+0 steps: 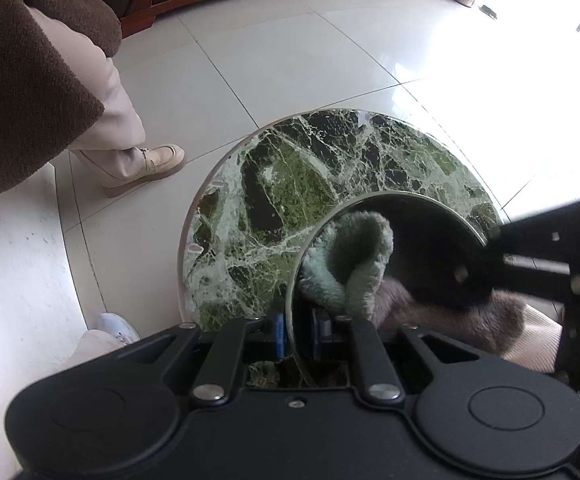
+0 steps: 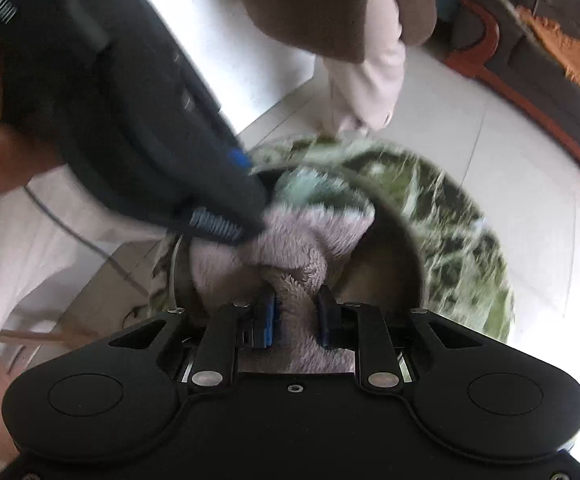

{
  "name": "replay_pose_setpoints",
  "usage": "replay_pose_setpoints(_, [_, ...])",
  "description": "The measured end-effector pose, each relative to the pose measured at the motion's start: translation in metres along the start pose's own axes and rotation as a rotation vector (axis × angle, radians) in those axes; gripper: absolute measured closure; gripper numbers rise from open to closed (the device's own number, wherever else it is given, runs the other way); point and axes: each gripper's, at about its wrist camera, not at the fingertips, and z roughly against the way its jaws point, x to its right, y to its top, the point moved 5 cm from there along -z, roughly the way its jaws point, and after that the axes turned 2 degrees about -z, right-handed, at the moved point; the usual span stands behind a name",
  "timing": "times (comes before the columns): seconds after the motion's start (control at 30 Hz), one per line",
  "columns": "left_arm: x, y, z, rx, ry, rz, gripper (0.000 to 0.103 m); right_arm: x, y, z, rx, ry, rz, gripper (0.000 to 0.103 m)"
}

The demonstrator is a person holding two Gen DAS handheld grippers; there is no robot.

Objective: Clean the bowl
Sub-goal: 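Circle the towel along the bowl interior with the right gripper while the left gripper steadies the rim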

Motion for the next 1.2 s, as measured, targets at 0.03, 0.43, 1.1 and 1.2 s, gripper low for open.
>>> replay_pose_setpoints(0.03, [0.0,0.0,0.0,0.0,0.0,0.0,0.091,0.003,0.002,0.0,0.006,-0.019,-0.001,0.083])
replay_pose_setpoints(0.43, [-0.001,0.0,0.0,-0.006,-0.004,0.002,0.091,0.001,0.003,-0.001,0.002,-0.003,0.005,0.083])
replay_pose_setpoints(1.1, [-0.006,-0.003,0.001,-0.019,-0.014,0.022,0.091,-0.002,-0.001,0.001,0.016,0.001,-0.002,0.083])
replay_pose_setpoints(1.2, [-0.005,-0.002,0.0,-0.015,-0.013,0.023,0.091,-0.001,0.0,0.0,0.022,0.0,-0.004,0.083])
